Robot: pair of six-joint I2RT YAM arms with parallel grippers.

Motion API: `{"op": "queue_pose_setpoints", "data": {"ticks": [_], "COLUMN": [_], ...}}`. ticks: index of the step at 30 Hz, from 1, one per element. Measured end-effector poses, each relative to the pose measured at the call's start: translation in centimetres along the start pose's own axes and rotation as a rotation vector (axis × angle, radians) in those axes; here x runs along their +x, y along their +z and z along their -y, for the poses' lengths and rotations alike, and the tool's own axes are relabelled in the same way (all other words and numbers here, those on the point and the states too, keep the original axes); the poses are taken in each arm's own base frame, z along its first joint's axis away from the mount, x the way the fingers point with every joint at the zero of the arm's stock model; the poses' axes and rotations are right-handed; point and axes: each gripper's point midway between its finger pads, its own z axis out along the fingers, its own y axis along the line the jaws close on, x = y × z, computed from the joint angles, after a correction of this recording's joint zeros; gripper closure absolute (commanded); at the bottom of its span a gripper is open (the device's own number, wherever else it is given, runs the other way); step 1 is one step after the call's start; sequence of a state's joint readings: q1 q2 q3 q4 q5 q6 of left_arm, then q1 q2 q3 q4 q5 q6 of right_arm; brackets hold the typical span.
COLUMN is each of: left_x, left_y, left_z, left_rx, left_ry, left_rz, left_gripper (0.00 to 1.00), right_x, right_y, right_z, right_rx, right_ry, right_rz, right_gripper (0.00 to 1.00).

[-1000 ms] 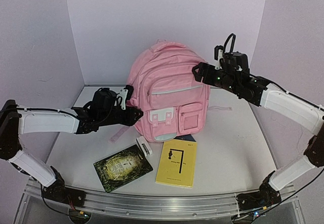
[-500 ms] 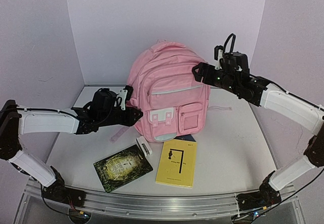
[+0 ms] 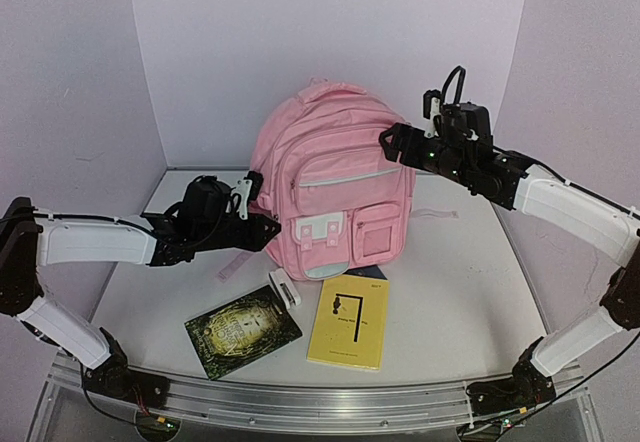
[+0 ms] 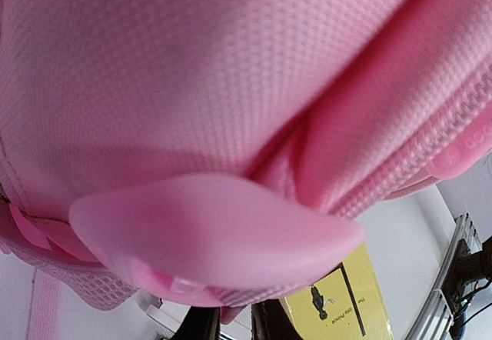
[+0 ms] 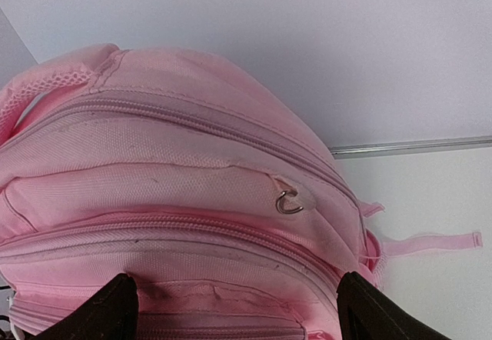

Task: Pack the student bag
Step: Unzip the student bag at the center of the board.

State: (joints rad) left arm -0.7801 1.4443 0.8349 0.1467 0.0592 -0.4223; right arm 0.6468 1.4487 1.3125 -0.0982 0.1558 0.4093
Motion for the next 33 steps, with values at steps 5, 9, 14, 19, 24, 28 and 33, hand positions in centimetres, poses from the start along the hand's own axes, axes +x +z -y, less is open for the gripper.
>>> {"op": "queue_pose_setpoints", "data": {"ticks": [5,9,14,19,24,28,33], "left_x": [0.1,0.2,0.6,1.2,1.4,1.0,0.8], "left_y": [-0.1,-0.2,-0.7,-1.5,-2.0,-2.4,-2.7], "left_z": [0.0,0.2,0.4,0.9,1.3,1.3,1.0], "left_rx": [0.003,0.01,0.023,0.048,0.075,0.113,0.155], "left_ry": [0.002,0.002,-0.011,-0.051,-0.11,-0.191,-0.286], "left_rz": [-0.002,-0.007,-0.031,-0.067,-0.095,-0.111,-0.138], "left_gripper": [0.91,0.94,0.94,0.94,0.92,0.9,0.95], "right_x": [0.0,0.0,0.1,0.1,0.1,0.1,0.1], "right_y": [0.0,0.0,0.0,0.0,0.0,0.0,0.0], "right_z": [0.0,-0.1,-0.1,-0.1,-0.1,-0.1,-0.1], "right_rx": [-0.002,-0.005,-0.008,-0.007,-0.006,-0.006,-0.006], "right_ry": [0.0,0.0,0.0,0.0,0.0,-0.001,-0.001], "right_rz": [-0.001,-0.002,-0.004,-0.003,-0.003,-0.003,-0.004], "right_gripper": [0.12,0.12,0.12,0.12,0.12,0.12,0.12]}}
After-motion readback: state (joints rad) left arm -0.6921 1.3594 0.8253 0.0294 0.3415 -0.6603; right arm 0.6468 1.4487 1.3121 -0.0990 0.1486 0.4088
